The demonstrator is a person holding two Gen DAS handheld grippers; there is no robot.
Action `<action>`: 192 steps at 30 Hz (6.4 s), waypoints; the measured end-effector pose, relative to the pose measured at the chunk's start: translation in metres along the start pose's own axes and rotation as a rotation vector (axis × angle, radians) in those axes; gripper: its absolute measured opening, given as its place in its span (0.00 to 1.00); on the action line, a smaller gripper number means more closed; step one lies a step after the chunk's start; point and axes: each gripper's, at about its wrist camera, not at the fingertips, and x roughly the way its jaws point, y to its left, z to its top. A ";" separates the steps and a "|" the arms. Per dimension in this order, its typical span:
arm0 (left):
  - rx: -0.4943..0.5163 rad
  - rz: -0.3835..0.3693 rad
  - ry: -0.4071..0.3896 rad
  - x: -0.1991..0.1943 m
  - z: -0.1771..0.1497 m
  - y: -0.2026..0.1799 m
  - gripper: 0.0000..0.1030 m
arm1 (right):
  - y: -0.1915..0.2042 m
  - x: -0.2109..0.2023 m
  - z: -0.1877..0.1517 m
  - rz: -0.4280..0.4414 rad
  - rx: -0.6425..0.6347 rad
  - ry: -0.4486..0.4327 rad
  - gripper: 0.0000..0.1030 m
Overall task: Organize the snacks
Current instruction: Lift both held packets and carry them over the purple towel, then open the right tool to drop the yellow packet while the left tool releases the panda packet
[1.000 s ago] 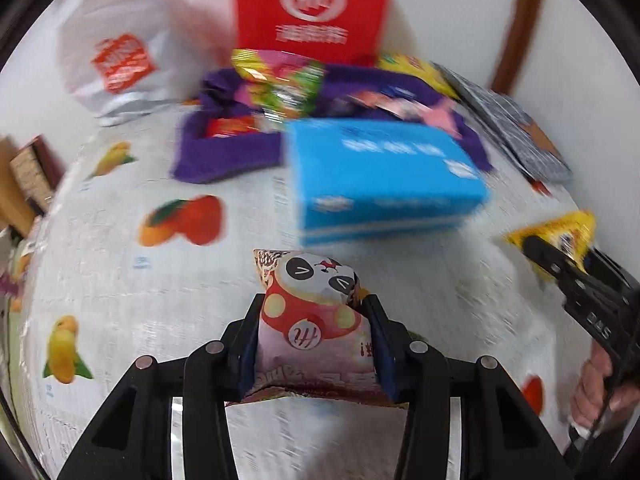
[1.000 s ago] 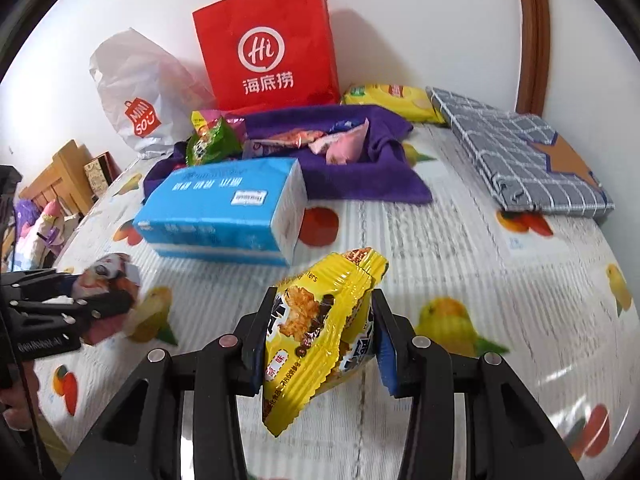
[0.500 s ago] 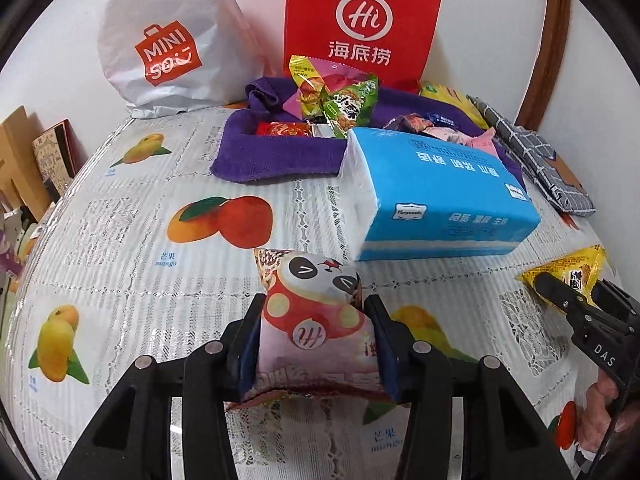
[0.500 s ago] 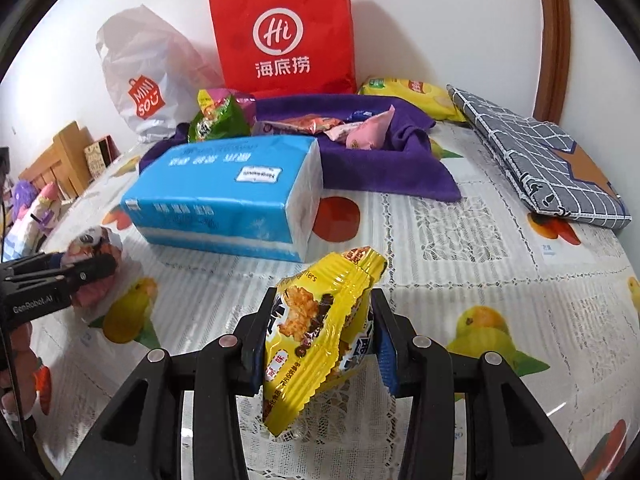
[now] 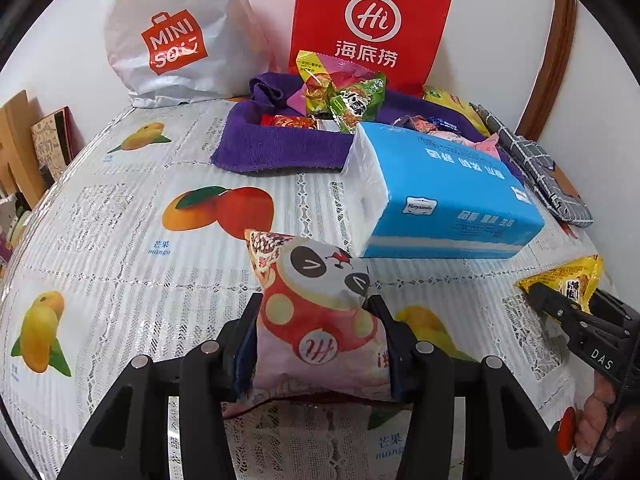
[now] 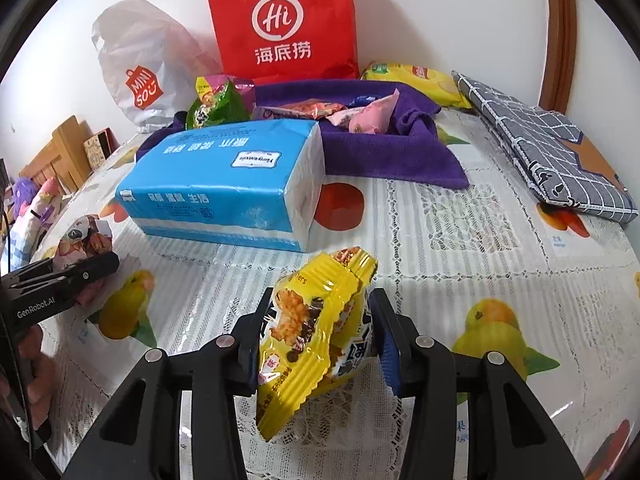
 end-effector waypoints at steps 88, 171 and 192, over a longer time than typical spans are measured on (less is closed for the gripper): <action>0.140 -0.045 -0.111 -0.073 0.168 -0.037 0.42 | 0.025 -0.065 0.147 -0.004 -0.021 -0.181 0.42; 0.016 -0.099 0.057 0.070 0.253 -0.011 0.42 | -0.012 0.101 0.243 0.011 -0.049 -0.002 0.44; 0.023 -0.152 0.199 0.104 0.238 -0.046 0.47 | -0.023 0.092 0.246 -0.003 -0.034 -0.017 0.45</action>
